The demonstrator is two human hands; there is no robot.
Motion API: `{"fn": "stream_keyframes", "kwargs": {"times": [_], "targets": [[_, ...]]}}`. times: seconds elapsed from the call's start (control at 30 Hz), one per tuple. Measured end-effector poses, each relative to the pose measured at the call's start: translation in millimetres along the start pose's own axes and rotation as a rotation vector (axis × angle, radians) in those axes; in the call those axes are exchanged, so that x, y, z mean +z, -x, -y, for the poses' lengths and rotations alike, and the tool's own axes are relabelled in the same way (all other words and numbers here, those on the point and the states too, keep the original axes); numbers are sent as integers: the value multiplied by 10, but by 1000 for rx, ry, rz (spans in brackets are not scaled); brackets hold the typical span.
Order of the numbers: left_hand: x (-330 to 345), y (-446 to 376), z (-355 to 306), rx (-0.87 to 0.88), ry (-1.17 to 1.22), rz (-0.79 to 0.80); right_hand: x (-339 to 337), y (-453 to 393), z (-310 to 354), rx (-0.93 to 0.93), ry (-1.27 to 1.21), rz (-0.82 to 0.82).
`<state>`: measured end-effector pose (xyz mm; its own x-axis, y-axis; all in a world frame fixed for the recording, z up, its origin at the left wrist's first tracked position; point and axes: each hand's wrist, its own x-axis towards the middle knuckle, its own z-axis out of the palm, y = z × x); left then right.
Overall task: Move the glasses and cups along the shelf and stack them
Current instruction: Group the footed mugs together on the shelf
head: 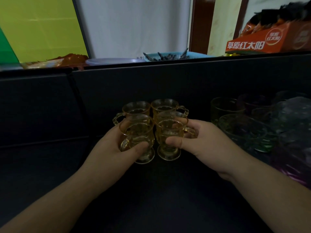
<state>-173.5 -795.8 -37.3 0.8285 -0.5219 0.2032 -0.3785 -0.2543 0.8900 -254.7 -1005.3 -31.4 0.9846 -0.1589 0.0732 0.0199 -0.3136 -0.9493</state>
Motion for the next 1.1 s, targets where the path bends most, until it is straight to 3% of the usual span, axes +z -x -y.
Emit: {"fn": "stream_keyframes", "kwargs": {"times": [0.43, 0.57, 0.73, 0.93, 1.1], "targets": [[4, 115, -152, -53, -177, -74, 22, 114, -14, 4, 93, -76], [-63, 229, -258, -116, -497, -133, -28, 332, 4, -31, 203, -138], [163, 515, -487, 122, -997, -242, -101, 809, 1, -29, 400, -197], [698, 793, -784, 381, -914, -154, -270, 1420, 38, -89, 479, -322], [1065, 911, -814, 450, -754, -13, -464, 1891, 26, -139, 574, -472]]}}
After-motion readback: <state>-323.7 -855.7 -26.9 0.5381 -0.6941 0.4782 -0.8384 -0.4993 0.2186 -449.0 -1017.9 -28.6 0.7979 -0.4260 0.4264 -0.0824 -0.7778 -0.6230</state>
